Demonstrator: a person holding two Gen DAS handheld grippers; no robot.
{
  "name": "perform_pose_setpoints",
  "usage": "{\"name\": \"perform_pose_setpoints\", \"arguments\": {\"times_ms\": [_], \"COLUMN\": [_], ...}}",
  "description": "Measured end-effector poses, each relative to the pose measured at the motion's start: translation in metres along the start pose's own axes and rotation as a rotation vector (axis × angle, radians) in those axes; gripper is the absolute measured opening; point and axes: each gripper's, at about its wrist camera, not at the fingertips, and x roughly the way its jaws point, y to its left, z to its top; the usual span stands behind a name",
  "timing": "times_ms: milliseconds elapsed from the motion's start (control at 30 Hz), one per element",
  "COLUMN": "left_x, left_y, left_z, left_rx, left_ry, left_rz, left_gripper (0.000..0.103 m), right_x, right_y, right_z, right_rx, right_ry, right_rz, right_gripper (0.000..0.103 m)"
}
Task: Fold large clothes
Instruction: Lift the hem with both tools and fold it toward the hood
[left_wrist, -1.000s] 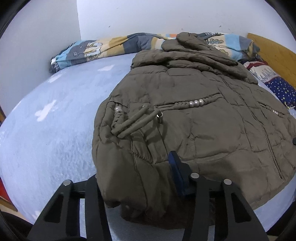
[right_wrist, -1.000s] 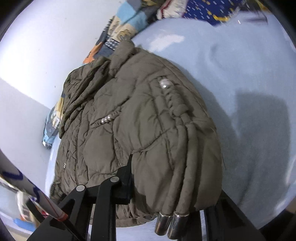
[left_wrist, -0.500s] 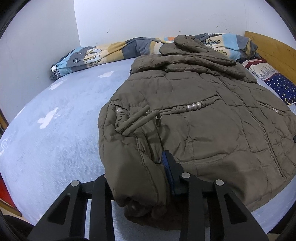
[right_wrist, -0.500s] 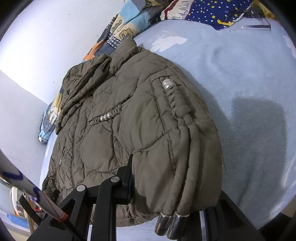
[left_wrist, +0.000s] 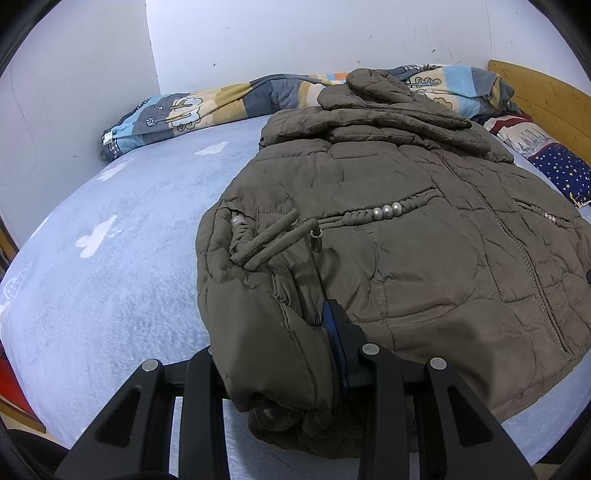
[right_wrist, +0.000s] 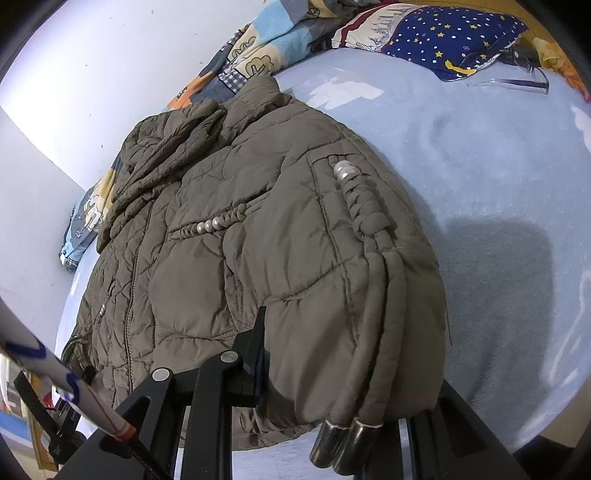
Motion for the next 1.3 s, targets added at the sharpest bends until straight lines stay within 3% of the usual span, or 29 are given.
{"name": "perform_pose_setpoints", "arguments": {"times_ms": [600, 800, 1033, 1300], "left_x": [0.000, -0.006, -0.021, -0.030], "left_y": [0.000, 0.002, 0.007, 0.013], "left_z": [-0.001, 0.000, 0.002, 0.002], "left_rx": [0.000, 0.002, 0.001, -0.015], "left_ry": [-0.001, -0.035, -0.080, -0.087], "left_rz": [0.000, -0.008, -0.017, -0.013], "left_gripper": [0.032, 0.026, 0.023, 0.022], "right_x": [0.000, -0.004, -0.027, -0.043], "right_y": [0.004, 0.011, 0.022, 0.027], "right_z": [-0.002, -0.001, 0.001, -0.005], "right_rx": [-0.021, -0.055, -0.089, -0.097], "right_ry": [-0.006, -0.034, -0.109, -0.130], "right_rz": [-0.018, -0.029, 0.012, 0.050], "right_gripper": [0.026, 0.022, 0.019, 0.018]}}
